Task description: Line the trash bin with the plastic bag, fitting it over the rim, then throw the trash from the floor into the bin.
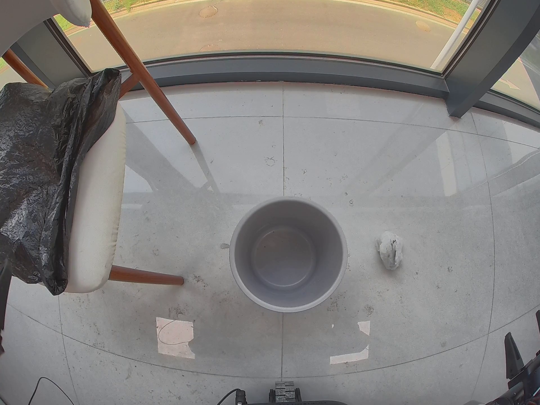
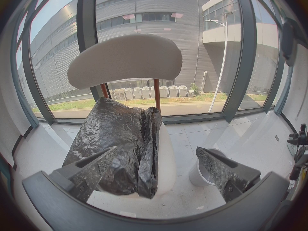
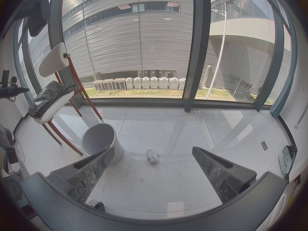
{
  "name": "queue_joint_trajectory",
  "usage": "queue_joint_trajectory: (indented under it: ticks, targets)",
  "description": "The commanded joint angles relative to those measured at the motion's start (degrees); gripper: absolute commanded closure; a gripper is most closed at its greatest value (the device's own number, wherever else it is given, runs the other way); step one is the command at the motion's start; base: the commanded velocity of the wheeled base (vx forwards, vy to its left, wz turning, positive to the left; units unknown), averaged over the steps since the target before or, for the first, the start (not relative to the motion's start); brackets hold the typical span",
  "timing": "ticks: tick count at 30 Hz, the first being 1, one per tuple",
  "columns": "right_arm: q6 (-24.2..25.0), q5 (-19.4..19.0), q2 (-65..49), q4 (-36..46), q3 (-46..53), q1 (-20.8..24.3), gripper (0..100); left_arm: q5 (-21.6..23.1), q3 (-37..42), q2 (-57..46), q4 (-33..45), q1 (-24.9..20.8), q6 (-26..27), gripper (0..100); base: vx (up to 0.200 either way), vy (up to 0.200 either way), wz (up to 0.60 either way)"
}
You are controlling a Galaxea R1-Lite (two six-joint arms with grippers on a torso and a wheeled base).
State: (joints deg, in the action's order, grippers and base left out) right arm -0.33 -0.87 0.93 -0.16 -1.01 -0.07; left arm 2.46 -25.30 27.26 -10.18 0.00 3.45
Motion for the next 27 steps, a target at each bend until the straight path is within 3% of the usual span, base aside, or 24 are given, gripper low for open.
queue_joint_trajectory:
  ticks: [1,10,18,27]
  targets:
    - [-0.02,-0.01,-0.93,-0.11,1.01,-0.01,0,-0.53,-10.3,21.96,-0.02,2.64,0.07,0,0.0,0.0,0.0]
    - [0.07,-0.01,-0.93,-0.02,1.01,-0.01,0,1.49,-15.57,35.32,-0.72,2.9,1.74,0,0.0,0.0,0.0]
    - [-0.02,-0.01,-0.93,-0.11,1.01,-0.01,0,1.49,-18.12,45.78,-10.56,4.48,2.88,0,0.0,0.0,0.0]
    - [0.07,-0.01,-0.93,-0.11,1.01,-0.01,0,1.49,-18.39,51.49,-15.05,5.27,3.76,0,0.0,0.0,0.0]
